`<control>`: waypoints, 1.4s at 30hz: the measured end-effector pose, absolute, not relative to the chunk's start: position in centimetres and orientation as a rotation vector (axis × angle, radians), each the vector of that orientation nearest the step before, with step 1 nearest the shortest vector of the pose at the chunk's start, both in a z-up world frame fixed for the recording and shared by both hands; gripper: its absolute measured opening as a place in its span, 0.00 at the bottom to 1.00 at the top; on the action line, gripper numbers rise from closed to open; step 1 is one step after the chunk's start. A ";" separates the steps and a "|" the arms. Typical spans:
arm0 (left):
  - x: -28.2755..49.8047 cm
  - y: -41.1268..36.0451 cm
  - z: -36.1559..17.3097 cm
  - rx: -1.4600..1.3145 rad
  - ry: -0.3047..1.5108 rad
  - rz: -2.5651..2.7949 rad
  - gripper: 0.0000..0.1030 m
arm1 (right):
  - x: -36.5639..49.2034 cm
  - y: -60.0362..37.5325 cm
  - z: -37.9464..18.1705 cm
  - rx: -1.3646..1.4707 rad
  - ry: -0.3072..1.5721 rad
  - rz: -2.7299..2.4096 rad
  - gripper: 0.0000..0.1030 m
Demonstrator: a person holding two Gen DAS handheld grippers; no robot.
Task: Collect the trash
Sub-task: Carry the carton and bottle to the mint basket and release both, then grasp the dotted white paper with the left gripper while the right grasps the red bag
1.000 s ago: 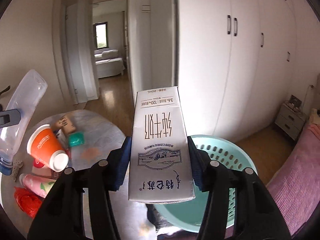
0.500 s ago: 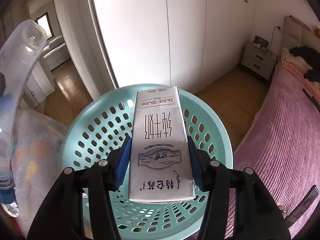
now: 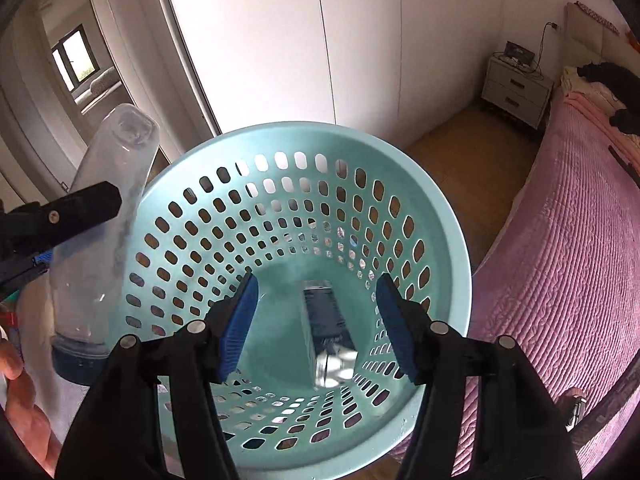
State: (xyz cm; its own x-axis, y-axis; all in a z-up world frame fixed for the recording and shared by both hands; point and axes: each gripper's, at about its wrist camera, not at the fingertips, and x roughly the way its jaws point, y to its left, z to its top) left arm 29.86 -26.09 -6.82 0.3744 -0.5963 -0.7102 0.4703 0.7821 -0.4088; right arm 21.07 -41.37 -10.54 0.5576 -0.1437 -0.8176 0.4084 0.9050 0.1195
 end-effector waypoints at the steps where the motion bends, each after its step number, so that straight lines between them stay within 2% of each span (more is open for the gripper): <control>1: 29.8 -26.0 -6.9 -0.147 0.972 -0.680 0.56 | 20.8 -41.3 -10.3 0.310 0.919 -0.331 0.58; 3: 29.5 -25.4 -6.4 -0.160 0.965 -0.677 0.65 | 20.3 -41.3 -9.7 0.314 0.905 -0.327 0.60; 5: 29.0 -24.6 -5.4 -0.167 0.941 -0.680 0.69 | 19.8 -41.2 -9.2 0.324 0.887 -0.323 0.61; 9: 26.9 -22.9 -2.5 -0.162 0.869 -0.690 0.69 | 18.8 -40.5 -7.9 0.330 0.858 -0.305 0.62; 15: 22.4 -18.4 2.1 -0.172 0.746 -0.663 0.76 | 17.2 -37.5 -4.6 0.303 0.783 -0.238 0.62; 25: 13.4 -4.8 7.0 -0.148 0.569 -0.462 0.82 | 13.8 -28.3 0.8 0.219 0.617 -0.011 0.69; 30: 9.1 4.3 6.9 -0.168 0.525 -0.279 0.84 | 12.0 -22.6 0.2 0.266 0.591 0.186 0.70; 35: 6.1 13.3 4.6 -0.262 0.547 -0.074 0.84 | 11.1 -15.3 -1.3 0.186 0.622 0.355 0.69; 42: 6.1 19.6 -1.1 -0.309 0.733 0.052 0.83 | 8.7 -7.1 -3.2 0.009 0.670 0.583 0.69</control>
